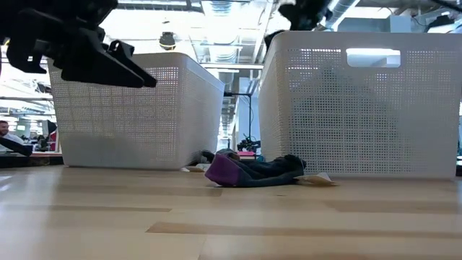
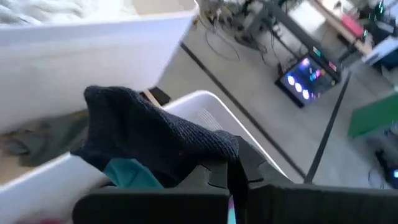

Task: Sort clothes
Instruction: Put the top dark blue sock into the right white laundry bin

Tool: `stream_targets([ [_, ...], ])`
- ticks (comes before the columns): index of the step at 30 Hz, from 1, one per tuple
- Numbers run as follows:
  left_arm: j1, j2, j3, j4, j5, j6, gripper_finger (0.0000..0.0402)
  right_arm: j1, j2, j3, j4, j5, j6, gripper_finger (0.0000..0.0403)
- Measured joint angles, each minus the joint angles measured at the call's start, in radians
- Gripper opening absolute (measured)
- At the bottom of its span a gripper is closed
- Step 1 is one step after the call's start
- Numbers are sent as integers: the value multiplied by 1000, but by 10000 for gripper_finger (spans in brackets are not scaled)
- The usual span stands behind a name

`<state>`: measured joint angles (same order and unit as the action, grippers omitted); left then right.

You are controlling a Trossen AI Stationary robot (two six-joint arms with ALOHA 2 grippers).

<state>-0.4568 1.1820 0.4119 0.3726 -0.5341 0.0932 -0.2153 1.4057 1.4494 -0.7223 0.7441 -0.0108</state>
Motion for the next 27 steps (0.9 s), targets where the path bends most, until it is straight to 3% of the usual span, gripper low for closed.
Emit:
stream_targets([
  [9,0,0,-108,137,7,-89,194,-245,56,0,-2,-223,-16,6],
  [14,0,0,-144,169,7,-126,194,-326,131,0,1,-342,-9,6],
  [27,0,0,-183,173,7,-201,194,-376,314,0,-27,-405,-15,6],
])
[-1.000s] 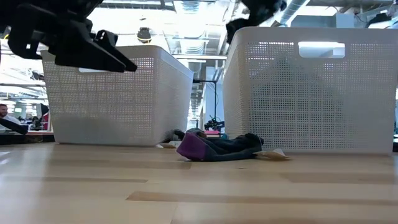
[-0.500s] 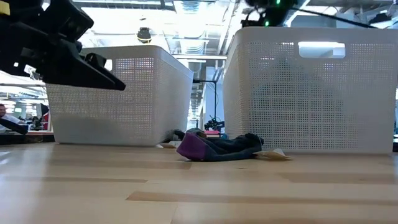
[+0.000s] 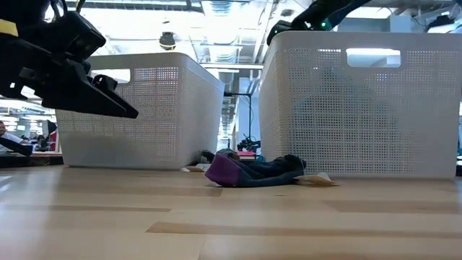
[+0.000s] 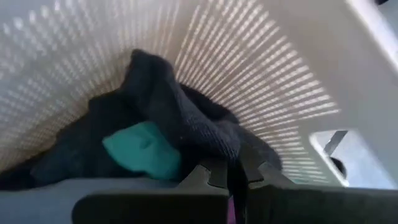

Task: Sort clothes
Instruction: Put the top dark blue sock into the right white laundry bin, then put the dark blue sock into the right white laundry bin

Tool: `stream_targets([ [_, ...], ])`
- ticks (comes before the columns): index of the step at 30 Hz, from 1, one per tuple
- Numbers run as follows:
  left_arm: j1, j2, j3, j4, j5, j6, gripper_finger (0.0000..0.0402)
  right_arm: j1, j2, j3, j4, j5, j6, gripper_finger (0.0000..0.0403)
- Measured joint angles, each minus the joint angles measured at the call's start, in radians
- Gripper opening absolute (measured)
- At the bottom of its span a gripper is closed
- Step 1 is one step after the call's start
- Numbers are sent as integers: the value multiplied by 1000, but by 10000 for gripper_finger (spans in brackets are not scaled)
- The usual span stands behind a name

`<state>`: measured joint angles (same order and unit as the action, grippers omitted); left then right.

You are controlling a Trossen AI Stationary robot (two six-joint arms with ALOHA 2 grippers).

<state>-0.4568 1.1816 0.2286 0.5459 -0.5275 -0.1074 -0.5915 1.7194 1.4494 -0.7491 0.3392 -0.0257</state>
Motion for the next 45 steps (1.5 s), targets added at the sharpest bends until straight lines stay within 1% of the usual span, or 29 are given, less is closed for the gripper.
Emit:
stream_targets([
  [6,0,0,-2,8,0,-13,194,-6,-2,0,-61,-3,25,7],
  [11,0,0,-2,41,1,-9,194,3,-19,0,-93,-18,44,25],
  [17,0,0,-1,79,3,-11,194,0,-17,0,-107,-30,63,60],
  [21,0,0,-1,103,34,-27,194,0,-17,0,-108,-30,64,86],
  [23,0,0,-1,103,53,-38,194,1,-18,0,-112,-30,77,102],
  [30,0,0,-1,104,57,-61,194,21,-39,0,-127,-29,89,161],
  [34,0,0,-1,104,60,-69,194,43,-86,0,-129,-28,109,187],
  [36,0,0,-1,104,84,-70,194,56,-121,0,-128,-28,117,195],
  [41,0,3,21,99,105,-57,194,103,-219,0,-123,-27,139,198],
  [45,0,38,57,99,105,-23,194,167,-288,0,-122,-27,142,198],
])
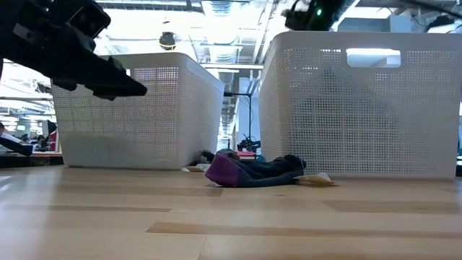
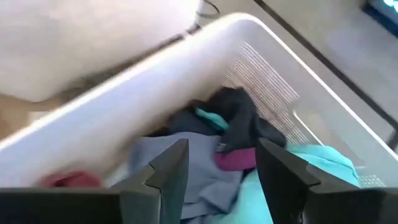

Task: Sort clothes
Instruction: Put the dark blue sock into the right white laundry bin

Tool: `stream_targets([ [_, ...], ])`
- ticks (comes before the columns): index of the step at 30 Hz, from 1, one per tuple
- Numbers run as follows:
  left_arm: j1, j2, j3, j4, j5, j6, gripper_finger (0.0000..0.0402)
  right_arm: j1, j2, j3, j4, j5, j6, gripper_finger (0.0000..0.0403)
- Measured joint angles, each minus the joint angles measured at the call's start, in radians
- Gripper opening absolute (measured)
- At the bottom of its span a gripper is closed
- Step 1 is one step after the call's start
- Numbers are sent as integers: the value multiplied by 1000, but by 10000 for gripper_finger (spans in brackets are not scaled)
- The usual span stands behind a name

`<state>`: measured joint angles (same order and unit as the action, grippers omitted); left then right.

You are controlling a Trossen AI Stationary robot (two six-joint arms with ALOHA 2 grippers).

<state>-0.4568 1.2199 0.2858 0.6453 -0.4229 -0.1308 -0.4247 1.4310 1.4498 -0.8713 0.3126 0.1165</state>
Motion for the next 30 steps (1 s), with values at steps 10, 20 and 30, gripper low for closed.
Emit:
stream_targets([
  [10,0,251,153,0,-1,63,194,219,-90,0,-15,0,10,198],
  [20,4,485,341,-5,-1,191,194,433,-87,0,-50,2,45,198],
  [30,65,617,442,-98,0,190,194,599,-87,0,-65,34,95,198],
])
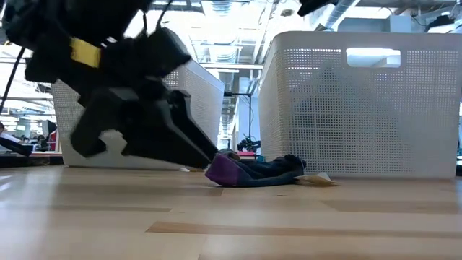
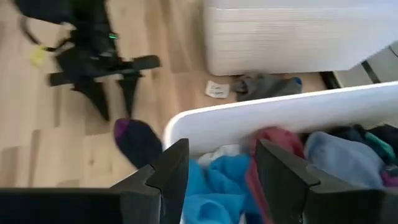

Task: Sort clothes
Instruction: Put the dark blue sock into the right white laundry bin

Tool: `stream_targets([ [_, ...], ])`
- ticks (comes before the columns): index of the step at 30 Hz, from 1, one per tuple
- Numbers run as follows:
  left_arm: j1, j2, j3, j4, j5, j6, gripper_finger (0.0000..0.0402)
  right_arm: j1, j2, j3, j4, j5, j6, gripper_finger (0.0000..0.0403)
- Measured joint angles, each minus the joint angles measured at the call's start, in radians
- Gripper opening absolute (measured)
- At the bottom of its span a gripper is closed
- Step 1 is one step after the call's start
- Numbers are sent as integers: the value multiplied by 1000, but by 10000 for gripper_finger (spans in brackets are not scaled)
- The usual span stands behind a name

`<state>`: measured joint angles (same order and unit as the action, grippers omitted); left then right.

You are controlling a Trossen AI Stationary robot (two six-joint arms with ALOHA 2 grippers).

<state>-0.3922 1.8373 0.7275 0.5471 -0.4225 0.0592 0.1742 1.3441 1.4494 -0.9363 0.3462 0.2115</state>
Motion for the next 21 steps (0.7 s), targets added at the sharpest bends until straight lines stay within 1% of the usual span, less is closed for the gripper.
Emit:
stream_targets([
  [5,34,38,27,-6,58,-31,194,72,4,0,1,7,1,198],
  [9,47,61,48,-8,60,-37,193,128,23,-1,-1,70,14,198],
  [11,53,64,52,-9,60,-30,185,148,41,-3,5,85,23,198],
  [13,61,63,52,-5,60,-29,170,163,60,-3,1,96,25,198],
  [16,73,63,52,-8,60,-30,135,182,101,-3,0,99,27,198],
  [19,80,63,52,-6,61,-25,89,193,145,-3,1,99,27,198],
  [21,83,63,52,-6,81,-12,54,202,174,-3,-1,99,27,198],
])
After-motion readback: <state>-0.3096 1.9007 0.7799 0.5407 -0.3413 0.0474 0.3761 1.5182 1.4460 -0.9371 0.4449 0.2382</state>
